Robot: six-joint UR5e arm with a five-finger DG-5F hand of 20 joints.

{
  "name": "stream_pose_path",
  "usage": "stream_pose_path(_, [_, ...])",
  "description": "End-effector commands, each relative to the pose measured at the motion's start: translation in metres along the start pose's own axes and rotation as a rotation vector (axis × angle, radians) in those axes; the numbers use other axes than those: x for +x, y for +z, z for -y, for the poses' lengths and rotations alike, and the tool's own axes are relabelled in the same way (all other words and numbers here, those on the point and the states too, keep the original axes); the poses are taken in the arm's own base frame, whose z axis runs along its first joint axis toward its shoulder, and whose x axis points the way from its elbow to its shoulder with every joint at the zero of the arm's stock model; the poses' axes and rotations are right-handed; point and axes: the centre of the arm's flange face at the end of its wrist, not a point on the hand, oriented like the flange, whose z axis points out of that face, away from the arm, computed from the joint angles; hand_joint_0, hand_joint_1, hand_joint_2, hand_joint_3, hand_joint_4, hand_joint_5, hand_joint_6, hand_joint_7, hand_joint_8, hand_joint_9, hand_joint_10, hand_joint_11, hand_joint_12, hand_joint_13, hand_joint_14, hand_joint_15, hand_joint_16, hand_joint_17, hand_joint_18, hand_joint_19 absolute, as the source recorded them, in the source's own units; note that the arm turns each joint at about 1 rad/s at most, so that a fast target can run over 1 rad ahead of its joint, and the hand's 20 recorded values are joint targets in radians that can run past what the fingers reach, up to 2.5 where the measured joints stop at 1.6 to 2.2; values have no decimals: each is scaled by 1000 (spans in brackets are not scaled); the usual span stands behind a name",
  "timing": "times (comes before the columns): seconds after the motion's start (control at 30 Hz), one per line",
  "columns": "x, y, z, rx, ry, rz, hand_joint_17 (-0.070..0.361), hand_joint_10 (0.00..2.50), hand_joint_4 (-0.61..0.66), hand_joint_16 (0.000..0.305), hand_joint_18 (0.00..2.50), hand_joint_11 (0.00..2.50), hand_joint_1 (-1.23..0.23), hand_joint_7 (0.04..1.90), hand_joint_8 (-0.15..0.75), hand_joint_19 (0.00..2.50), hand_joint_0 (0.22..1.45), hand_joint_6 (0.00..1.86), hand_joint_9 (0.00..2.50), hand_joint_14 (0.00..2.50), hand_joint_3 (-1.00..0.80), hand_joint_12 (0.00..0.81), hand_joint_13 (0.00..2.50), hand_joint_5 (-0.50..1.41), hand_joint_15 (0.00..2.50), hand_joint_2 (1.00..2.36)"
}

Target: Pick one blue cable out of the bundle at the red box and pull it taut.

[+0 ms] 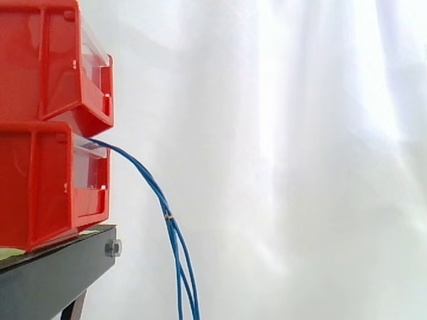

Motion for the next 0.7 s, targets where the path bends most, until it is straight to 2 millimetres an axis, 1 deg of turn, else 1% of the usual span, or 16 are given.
stream_pose_path(0.0, [3, 5, 7, 13, -2, -5, 139, 0, 325, 62, 79, 0, -583, 710, 306, 52, 489, 502, 389, 0, -500, 361, 185, -193, 49, 1000])
stream_pose_path(0.2, [7, 16, 14, -4, 2, -16, 139, 1, 321, 62, 81, 0, -597, 725, 307, 50, 489, 502, 391, 0, -500, 362, 188, -193, 58, 1000])
stream_pose_path(0.37, [7, 24, 18, -24, 3, -11, 140, 0, 321, 62, 83, 10, -641, 739, 310, 53, 484, 502, 391, 1, -500, 366, 194, -195, 52, 1000])
stream_pose_path(0.5, [9, 34, 37, 5, 4, -17, 140, 1, 325, 62, 92, 21, -672, 753, 311, 52, 483, 502, 390, 2, -500, 368, 199, -194, 52, 1000])
stream_pose_path(0.67, [10, 45, 53, 21, 4, -13, 138, 0, 333, 61, 110, 39, -735, 799, 313, 48, 493, 502, 403, 2, -500, 368, 210, -185, 54, 1000])
